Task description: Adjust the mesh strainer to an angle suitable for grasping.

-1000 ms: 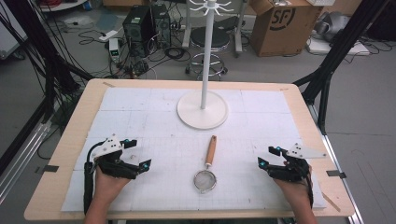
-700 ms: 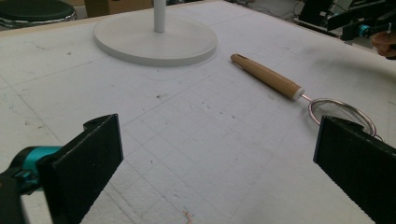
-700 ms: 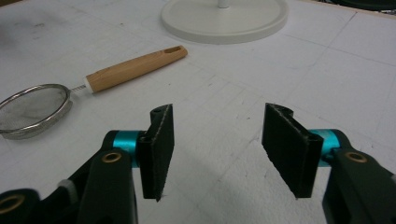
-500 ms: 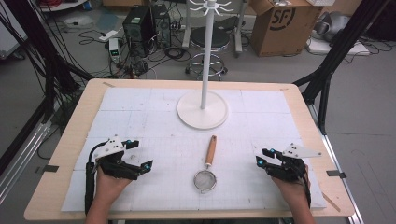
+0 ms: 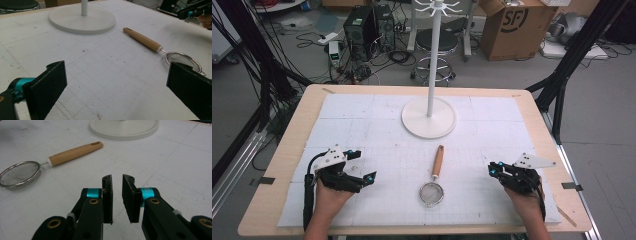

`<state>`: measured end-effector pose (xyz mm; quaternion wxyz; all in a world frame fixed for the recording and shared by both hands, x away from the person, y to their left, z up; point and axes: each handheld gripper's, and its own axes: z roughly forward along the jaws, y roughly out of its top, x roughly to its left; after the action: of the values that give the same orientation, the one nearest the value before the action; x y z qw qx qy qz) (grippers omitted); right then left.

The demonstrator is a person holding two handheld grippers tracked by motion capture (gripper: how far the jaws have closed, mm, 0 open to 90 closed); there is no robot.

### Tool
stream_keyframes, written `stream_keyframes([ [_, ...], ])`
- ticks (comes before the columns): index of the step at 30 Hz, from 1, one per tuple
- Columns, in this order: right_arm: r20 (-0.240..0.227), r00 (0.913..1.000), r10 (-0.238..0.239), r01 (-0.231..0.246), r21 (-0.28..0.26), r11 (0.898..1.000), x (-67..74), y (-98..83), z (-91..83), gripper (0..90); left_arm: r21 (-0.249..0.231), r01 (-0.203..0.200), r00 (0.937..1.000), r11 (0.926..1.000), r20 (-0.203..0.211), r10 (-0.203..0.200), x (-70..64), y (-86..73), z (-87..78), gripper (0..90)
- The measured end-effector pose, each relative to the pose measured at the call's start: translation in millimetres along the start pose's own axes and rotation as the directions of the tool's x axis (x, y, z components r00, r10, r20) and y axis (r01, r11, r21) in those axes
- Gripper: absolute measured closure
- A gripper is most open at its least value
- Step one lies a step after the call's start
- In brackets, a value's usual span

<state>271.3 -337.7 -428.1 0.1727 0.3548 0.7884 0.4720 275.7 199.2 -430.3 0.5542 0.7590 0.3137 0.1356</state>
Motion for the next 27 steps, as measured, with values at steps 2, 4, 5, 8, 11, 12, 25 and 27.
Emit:
stream_keyframes([
  [2, -0.008, 0.9999, -0.007, 0.007, 0.004, 1.0, 1.8, 2.1, 1.8, 82.7, 0.001, 0.0, 1.0, 1.0, -0.001, 0.0, -0.3, 0.0, -0.5, 3.5],
  [4, -0.016, 0.9998, -0.015, 0.015, 0.013, 1.0, 4.5, 5.1, 4.2, 84.9, -0.003, 0.003, 1.0, 1.0, 0.002, -0.003, 0.6, -0.2, -1.2, 3.5],
  [5, -0.016, 0.9998, -0.015, 0.015, 0.013, 1.0, 4.5, 5.1, 4.2, 84.9, -0.003, 0.007, 1.0, 1.0, 0.003, -0.007, 1.4, -0.1, -2.0, 3.5],
  [8, -0.031, 0.9987, -0.04, 0.041, 0.034, 0.999, 9.3, 9.9, 10.4, 87.4, -0.014, 0.019, 0.9998, 0.9997, 0.006, -0.019, 3.9, -0.5, -5.0, 3.4],
  [11, -0.046, 0.9974, -0.055, 0.059, 0.071, 0.996, 13.2, 16.9, 19.0, 87.9, -0.022, 0.023, 0.9997, 0.9995, -0.002, -0.023, 5.4, -1.5, -7.6, 3.5],
  [12, -0.045, 0.9968, -0.066, 0.069, 0.08, 0.994, 14.1, 19.9, 21.3, 88.1, -0.022, 0.023, 0.9997, 0.9995, -0.002, -0.023, 5.4, -1.5, -7.6, 3.4],
  [25, -0.082, 0.9913, -0.102, 0.115, 0.164, 0.98, 21.4, 46.3, 61.4, 89.4, -0.008, 0.026, 0.9996, 0.9996, 0.004, -0.026, 7.8, -3.2, -5.7, 3.5],
  [27, -0.084, 0.9915, -0.099, 0.112, 0.162, 0.98, 21.5, 48.4, 63.8, 89.4, -0.004, 0.023, 0.9997, 0.9997, 0.003, -0.023, 7.6, -3.0, -4.7, 3.5],
])
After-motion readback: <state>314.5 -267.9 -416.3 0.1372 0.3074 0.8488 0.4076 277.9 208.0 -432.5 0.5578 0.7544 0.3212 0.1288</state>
